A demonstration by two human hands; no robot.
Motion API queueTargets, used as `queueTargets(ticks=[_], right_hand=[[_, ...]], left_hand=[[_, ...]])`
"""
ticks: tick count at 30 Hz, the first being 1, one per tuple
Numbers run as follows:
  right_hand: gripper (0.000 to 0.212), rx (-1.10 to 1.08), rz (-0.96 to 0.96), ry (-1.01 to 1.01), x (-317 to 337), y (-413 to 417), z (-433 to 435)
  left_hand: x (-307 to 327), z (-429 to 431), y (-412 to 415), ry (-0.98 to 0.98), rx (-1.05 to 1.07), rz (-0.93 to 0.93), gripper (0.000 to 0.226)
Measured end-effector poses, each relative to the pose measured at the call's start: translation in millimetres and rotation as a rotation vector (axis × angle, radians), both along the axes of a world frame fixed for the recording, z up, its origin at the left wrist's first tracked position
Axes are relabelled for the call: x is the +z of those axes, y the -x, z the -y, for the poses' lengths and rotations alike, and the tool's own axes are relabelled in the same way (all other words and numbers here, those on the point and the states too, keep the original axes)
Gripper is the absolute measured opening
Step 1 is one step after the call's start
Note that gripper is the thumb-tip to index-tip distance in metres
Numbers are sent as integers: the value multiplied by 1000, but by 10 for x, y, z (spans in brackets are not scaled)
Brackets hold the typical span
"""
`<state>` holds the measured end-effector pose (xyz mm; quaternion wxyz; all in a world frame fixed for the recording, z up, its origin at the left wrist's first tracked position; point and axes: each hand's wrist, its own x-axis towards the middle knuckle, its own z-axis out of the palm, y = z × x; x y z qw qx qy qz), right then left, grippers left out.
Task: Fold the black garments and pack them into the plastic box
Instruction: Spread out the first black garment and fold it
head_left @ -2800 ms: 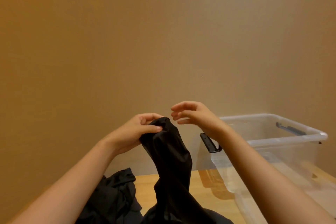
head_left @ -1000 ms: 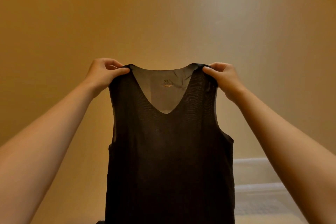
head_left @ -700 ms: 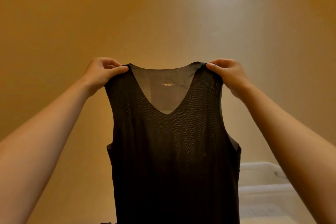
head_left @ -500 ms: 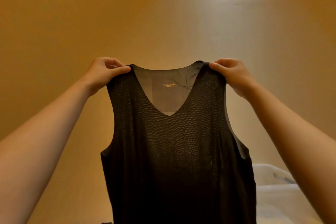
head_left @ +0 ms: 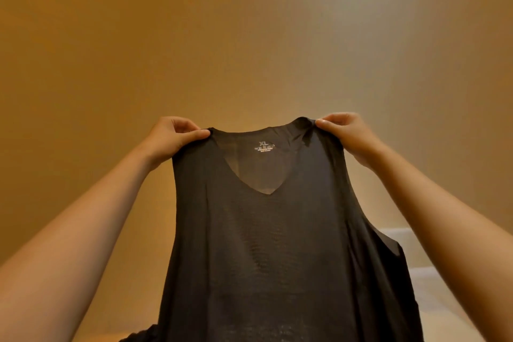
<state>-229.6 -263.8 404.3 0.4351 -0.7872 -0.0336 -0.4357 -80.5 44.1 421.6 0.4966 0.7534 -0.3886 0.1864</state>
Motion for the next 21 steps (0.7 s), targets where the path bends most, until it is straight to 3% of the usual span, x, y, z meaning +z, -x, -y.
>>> queueTargets(ticks=[10, 17, 21], right_hand=[[20, -37, -427, -116, -1737, -1832, 789], [21, -197, -633, 58, -2878, -2836, 1140], [21, -347, -674, 192, -3090, -3176, 1145]], left_hand=[[-1609, 698, -1735, -261, 59, -261, 25], [-2787, 1103, -2684, -354, 185, -320, 24], [-3214, 1263, -2996, -349, 272, -271, 22]])
